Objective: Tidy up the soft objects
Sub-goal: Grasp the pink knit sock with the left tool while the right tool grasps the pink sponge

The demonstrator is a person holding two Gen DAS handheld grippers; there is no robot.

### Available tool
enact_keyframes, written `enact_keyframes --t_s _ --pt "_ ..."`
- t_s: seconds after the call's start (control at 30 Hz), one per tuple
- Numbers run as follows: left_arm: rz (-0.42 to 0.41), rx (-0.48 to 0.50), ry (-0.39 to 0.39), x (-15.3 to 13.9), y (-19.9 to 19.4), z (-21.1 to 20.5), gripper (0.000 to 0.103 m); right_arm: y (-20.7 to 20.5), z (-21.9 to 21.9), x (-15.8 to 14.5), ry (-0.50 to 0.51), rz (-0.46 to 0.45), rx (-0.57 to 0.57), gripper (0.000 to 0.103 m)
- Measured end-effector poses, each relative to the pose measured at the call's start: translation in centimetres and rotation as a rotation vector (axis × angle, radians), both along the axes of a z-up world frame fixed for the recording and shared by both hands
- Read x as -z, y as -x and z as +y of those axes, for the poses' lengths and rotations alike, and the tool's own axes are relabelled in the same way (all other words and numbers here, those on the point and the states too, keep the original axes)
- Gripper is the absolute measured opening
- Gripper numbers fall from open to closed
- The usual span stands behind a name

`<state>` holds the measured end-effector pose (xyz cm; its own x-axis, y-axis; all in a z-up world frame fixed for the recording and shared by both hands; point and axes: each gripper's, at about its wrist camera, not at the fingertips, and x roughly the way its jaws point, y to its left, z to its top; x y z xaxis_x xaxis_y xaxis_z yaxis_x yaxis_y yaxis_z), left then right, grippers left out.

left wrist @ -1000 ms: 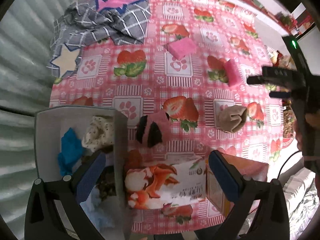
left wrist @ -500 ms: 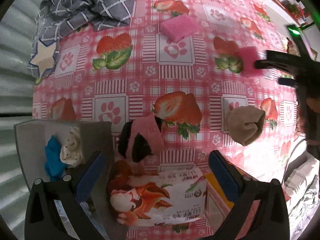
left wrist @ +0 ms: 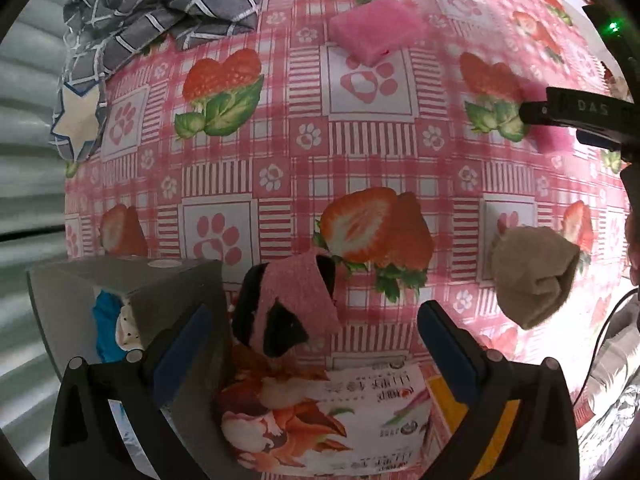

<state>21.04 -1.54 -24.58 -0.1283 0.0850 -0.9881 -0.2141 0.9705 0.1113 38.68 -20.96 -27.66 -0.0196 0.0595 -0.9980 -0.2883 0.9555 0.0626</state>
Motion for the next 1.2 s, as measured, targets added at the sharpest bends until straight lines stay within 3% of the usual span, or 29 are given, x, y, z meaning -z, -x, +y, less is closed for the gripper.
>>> enact_keyframes --t_s 0.3,0.47,0.57,0.6,0.67,0.73,0.83,0.87,0.93,1.03,1.2 --pt "0.067 -0.001 -0.021 2.8 -0.2 -0.2 0.103 1.2 0.4 1.3 0.053 -0.009 -0.019 0.103" --pt "0.102 -0.020 -0.027 4.4 -0.6 0.3 0.103 1.2 1.5 1.7 0.059 0.033 -0.056 0.103" --pt "0.119 -0.010 -0.021 5.0 -0.8 0.1 0.103 1.4 1.8 1.2 0.067 -0.005 -0.058 0.090" --pt "0.125 0.001 -0.026 5.2 -0.9 -0.2 0.103 1.6 1.8 0.9 0.064 -0.018 -0.069 0.081" --pt "0.138 0.011 -0.010 5.8 -1.0 -0.9 0.101 2.1 1.7 0.1 0.049 -0.048 -0.092 0.050" --pt "0.156 0.001 0.005 6.4 -0.9 -1.1 0.098 2.2 1.3 -0.6 -0.003 -0.026 -0.081 0.044" --pt "0.184 -0.041 0.034 7.5 -0.1 -0.3 0.089 2.6 0.3 -2.0 -0.070 -0.022 -0.040 0.044" --pt "0.192 -0.057 0.048 7.8 0.1 0.0 0.079 3.0 0.1 -2.6 -0.090 -0.028 -0.039 0.044" --pt "0.189 -0.072 0.043 7.9 0.7 0.4 0.069 3.7 0.0 -3.4 -0.115 -0.027 -0.038 0.044" --pt "0.153 -0.087 0.048 7.2 1.0 1.1 0.047 4.4 -1.0 -4.9 -0.156 -0.019 -0.017 0.044" --pt "0.047 -0.109 0.103 5.1 1.2 1.8 0.030 5.6 -3.6 -6.2 -0.189 0.006 0.019 0.044"
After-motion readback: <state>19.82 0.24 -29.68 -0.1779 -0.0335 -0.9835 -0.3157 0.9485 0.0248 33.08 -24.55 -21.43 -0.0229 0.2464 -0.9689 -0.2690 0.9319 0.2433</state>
